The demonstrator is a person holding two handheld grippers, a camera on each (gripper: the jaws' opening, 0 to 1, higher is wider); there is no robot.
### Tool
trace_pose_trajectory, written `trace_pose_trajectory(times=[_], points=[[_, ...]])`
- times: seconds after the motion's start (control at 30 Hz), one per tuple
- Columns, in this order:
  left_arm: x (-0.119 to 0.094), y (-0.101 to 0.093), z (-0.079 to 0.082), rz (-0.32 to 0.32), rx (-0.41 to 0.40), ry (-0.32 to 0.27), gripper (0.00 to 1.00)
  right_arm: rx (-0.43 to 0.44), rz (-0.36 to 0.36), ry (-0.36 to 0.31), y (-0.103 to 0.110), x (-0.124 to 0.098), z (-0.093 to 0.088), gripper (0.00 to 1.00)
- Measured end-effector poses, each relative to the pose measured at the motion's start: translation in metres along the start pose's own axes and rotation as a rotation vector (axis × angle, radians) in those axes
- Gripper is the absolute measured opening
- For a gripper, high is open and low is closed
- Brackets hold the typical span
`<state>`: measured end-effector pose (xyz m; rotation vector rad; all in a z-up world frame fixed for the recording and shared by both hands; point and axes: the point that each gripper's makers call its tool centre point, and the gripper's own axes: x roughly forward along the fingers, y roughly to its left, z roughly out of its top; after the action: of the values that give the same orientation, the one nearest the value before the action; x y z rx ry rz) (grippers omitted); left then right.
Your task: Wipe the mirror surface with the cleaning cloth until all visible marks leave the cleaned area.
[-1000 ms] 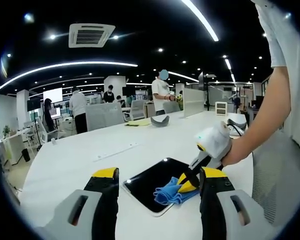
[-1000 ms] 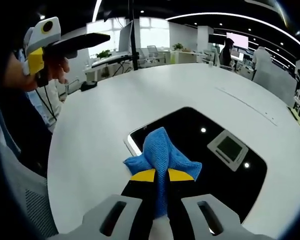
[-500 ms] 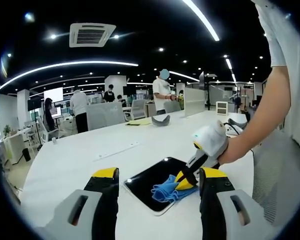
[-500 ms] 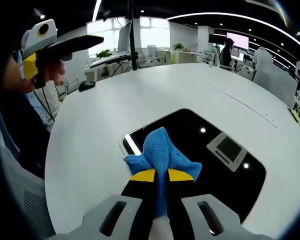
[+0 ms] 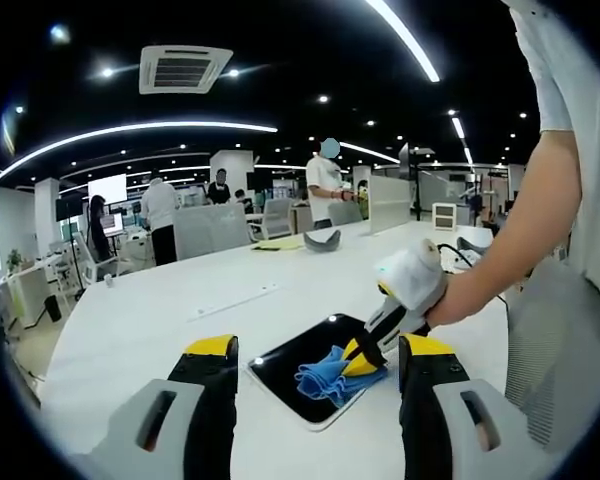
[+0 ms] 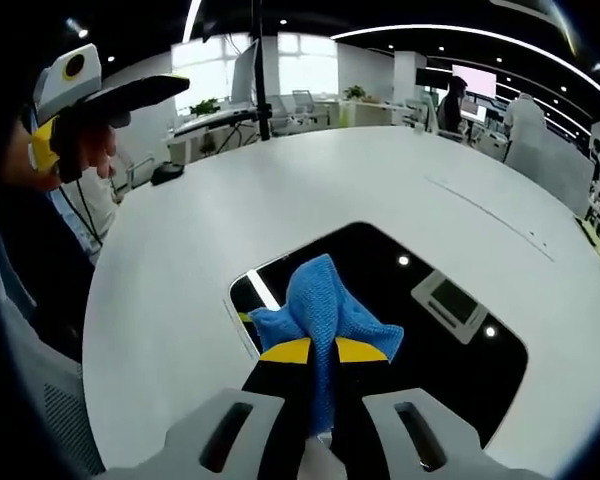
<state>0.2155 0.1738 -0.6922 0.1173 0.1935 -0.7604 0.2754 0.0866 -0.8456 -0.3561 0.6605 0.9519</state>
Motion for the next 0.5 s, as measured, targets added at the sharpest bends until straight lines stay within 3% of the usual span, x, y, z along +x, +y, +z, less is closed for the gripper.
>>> trace_pose_trajectory(times=[0.5], points=[[-0.002,0.002,-0.002,0.006,-0.003,0.006,0.65,-0.006,-0.005,0.001,-0.013,0.007,0.006,0.02]])
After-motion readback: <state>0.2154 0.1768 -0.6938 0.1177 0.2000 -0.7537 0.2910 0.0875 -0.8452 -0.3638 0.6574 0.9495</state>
